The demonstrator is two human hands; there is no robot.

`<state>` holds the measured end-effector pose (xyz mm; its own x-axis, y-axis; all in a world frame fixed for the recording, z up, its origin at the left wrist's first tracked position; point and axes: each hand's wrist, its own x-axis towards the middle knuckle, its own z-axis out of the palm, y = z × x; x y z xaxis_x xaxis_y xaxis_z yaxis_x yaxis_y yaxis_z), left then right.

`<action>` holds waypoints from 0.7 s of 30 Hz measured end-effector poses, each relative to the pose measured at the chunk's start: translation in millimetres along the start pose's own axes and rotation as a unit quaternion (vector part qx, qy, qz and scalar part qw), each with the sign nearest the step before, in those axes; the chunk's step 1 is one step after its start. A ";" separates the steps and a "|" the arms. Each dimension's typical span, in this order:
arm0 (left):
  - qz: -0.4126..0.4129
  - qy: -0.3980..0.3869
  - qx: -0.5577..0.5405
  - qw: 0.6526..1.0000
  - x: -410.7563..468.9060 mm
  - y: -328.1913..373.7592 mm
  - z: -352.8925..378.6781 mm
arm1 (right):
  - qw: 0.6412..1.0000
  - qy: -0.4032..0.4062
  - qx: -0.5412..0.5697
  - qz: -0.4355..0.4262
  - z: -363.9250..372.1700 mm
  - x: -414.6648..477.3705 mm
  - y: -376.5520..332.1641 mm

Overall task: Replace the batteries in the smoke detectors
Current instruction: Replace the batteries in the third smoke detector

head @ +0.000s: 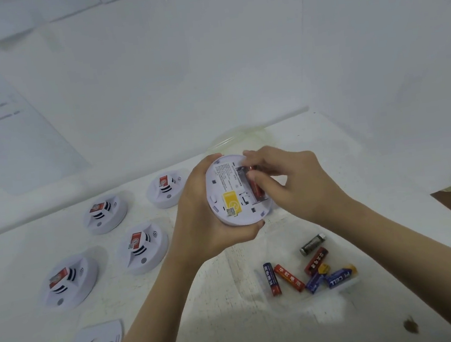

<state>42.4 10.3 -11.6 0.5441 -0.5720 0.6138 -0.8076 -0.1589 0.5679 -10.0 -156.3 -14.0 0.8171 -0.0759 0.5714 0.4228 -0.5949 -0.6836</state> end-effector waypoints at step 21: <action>-0.066 0.059 0.007 0.996 -7.4 -12.9 3.9 | 0.994 -0.089 -0.051 -0.041 1.7 7.6 9.7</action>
<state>47.9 13.4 -25.6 0.6687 -0.4472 0.5940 -0.7292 -0.2383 0.6415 1.0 -161.3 -17.1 0.8422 0.1133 0.5272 0.4559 -0.6717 -0.5839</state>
